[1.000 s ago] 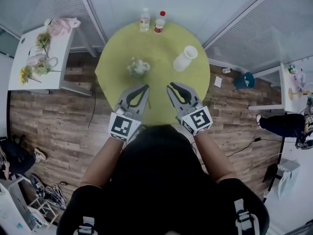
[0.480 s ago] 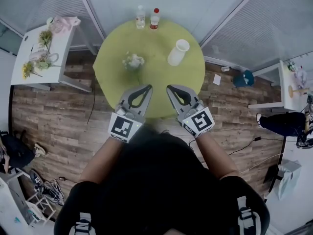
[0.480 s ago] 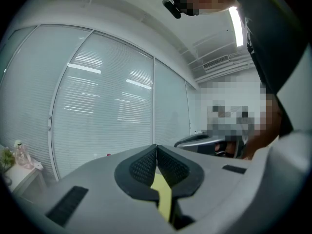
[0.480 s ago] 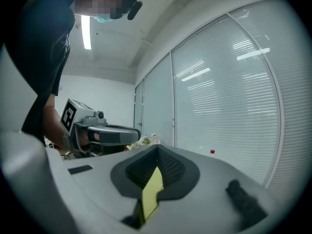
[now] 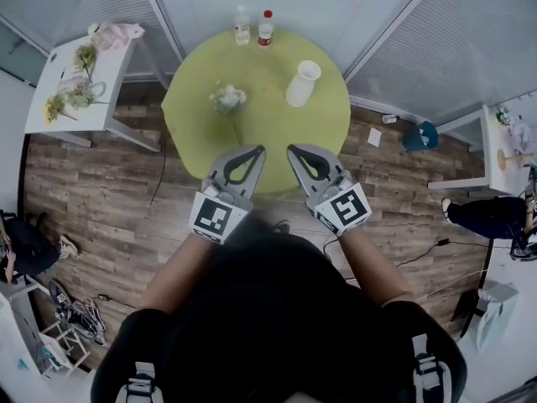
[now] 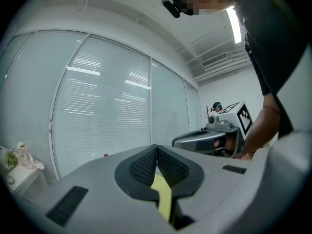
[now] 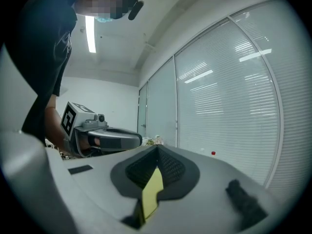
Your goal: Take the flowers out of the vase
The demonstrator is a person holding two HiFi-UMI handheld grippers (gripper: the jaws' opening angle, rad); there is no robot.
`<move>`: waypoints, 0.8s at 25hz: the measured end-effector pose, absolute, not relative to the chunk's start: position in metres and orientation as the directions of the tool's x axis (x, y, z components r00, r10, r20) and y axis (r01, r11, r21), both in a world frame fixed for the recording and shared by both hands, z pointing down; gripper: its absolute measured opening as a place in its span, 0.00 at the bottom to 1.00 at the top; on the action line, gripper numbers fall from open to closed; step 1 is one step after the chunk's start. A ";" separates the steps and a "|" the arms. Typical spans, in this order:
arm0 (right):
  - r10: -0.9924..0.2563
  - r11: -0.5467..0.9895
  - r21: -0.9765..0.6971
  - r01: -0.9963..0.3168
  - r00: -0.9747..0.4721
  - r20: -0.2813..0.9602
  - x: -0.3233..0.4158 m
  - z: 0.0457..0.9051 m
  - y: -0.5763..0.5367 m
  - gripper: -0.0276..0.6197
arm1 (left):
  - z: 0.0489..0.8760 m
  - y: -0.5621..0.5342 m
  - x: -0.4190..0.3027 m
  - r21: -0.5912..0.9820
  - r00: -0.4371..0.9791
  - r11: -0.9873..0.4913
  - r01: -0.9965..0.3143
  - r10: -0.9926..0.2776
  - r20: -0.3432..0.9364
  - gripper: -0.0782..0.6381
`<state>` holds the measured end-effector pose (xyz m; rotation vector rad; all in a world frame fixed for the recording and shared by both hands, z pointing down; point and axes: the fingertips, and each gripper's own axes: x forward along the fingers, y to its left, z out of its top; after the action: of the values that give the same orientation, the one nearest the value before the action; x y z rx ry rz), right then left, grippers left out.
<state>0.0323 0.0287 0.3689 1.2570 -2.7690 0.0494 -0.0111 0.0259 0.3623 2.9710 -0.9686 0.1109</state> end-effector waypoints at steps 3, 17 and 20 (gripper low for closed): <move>-0.748 0.660 0.009 -0.751 -0.656 0.098 0.033 0.366 0.034 0.07 | 0.363 0.029 -0.008 -0.008 0.808 -0.811 -0.584 -0.583 0.083 0.13; -0.768 0.637 0.025 -0.771 -0.632 0.100 0.054 0.373 0.043 0.07 | 0.364 0.037 0.003 -0.005 0.809 -0.812 -0.584 -0.583 0.070 0.13; -0.774 0.631 0.003 -0.776 -0.629 0.074 0.051 0.367 0.043 0.07 | 0.365 0.037 0.003 -0.002 0.809 -0.811 -0.586 -0.584 0.067 0.13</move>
<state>0.0513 0.0428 0.3668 1.3199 -2.7756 0.0441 0.0032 0.0375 0.3650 2.9699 -0.9606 0.1001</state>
